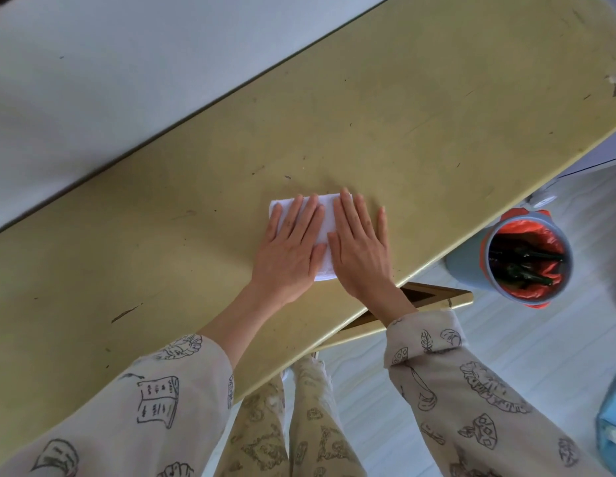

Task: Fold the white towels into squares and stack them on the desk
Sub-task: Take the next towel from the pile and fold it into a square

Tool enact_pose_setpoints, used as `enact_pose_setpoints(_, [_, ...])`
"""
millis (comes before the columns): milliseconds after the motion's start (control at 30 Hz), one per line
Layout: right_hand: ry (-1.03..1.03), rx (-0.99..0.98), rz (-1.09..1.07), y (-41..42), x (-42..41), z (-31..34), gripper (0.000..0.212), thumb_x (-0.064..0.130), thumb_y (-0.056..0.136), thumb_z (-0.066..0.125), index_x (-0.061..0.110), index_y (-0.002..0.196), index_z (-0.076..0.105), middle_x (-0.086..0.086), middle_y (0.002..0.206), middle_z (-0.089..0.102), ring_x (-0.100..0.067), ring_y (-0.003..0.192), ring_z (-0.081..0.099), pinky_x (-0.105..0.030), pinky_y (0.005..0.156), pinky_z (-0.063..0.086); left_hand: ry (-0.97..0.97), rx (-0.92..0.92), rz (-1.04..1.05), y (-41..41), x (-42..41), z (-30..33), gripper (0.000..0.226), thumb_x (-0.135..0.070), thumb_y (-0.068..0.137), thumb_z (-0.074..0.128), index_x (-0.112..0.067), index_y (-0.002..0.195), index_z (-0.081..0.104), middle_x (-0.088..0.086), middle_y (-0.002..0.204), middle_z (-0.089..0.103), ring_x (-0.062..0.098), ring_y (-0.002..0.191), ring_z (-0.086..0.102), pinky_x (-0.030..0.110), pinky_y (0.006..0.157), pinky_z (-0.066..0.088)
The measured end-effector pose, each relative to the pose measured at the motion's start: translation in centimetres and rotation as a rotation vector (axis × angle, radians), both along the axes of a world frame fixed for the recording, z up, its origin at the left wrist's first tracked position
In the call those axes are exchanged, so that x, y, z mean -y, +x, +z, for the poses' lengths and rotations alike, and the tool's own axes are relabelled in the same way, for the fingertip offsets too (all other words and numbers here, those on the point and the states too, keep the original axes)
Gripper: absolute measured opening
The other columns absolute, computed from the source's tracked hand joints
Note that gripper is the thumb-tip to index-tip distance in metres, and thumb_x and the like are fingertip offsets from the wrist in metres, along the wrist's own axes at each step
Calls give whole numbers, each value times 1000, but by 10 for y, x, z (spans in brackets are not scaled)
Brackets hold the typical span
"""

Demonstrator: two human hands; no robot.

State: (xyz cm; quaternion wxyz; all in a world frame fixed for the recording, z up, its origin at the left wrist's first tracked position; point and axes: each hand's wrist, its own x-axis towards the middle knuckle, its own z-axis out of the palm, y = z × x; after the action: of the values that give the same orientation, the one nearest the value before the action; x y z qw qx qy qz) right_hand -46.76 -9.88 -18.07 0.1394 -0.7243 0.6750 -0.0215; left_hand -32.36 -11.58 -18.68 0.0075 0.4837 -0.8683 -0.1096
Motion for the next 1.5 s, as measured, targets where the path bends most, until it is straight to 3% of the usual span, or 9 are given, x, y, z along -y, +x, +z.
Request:
enact_pose_setpoints(400, [95, -92, 8, -4, 0, 1, 64, 43, 94, 7, 11, 148, 3, -3, 158, 6, -25, 145, 5, -53, 114, -3, 121, -6, 215, 50, 20, 14, 61, -41, 95, 12, -10, 148, 9, 9, 156, 9, 26, 144, 3, 50, 114, 2])
enact_pose_setpoints(567, [91, -75, 24, -6, 0, 1, 62, 42, 94, 11, 10, 147, 6, -3, 157, 10, -26, 145, 9, -52, 113, 0, 112, 43, 13, 30, -1, 9, 57, -45, 99, 7, -15, 144, 22, 13, 152, 25, 31, 139, 27, 56, 109, 24])
enact_pose_setpoints(733, [68, 82, -38, -15, -26, 9, 59, 42, 94, 9, 18, 147, 2, -1, 157, 4, -16, 143, -6, -47, 115, -6, 88, 93, 71, 21, -21, 9, 57, -46, 97, 15, -17, 142, 34, 13, 149, 33, 34, 135, 34, 60, 107, 22])
enact_pose_setpoints(933, [-138, 440, -597, -25, -100, 30, 45, 29, 93, 47, 6, 132, 43, -11, 136, 44, -24, 126, 39, -41, 106, 35, 95, 81, 170, -6, -58, 11, 52, -42, 94, 27, -17, 138, 41, 15, 143, 40, 35, 127, 41, 56, 104, 25])
enact_pose_setpoints(1100, [122, 899, -1137, -21, -104, 38, 41, 31, 88, 60, 9, 121, 49, 1, 109, 53, -17, 96, 53, -27, 79, 42, 68, 36, 176, -30, -79, 20, 45, -37, 92, 29, -19, 128, 52, 12, 123, 53, 29, 104, 43, 42, 86, 30])
enact_pose_setpoints(1167, [175, 1030, -1207, -25, -99, 37, 22, 27, 88, 59, 7, 96, 55, 3, 77, 52, -17, 73, 49, -26, 64, 42, 82, -5, 168, -33, -85, 25, 43, -35, 91, 30, -21, 124, 54, 9, 114, 56, 27, 98, 47, 39, 83, 34])
enact_pose_setpoints(1267, [266, 1080, -1367, -33, -95, 39, 13, 18, 88, 56, 10, 78, 56, -1, 73, 50, -17, 68, 45, -27, 62, 39, 131, -66, 130, -29, -92, 29, 39, -29, 89, 33, -21, 119, 56, 4, 100, 58, 25, 87, 53, 33, 77, 35])
enact_pose_setpoints(1367, [301, 1111, -1431, -39, -94, 49, 5, 13, 86, 58, 11, 82, 60, -5, 83, 56, -22, 77, 52, -31, 69, 44, 223, -156, 99, -22, -94, 34, 37, -25, 86, 34, -20, 115, 57, 4, 95, 60, 28, 85, 56, 35, 76, 41])
enact_pose_setpoints(1500, [254, 912, -1135, -36, -88, 82, 13, 14, 86, 60, 11, 98, 60, 0, 88, 60, -21, 87, 57, -32, 76, 45, 486, -357, 277, -11, -90, 57, 32, -18, 95, 37, -17, 120, 57, 6, 115, 56, 23, 113, 48, 29, 92, 38])
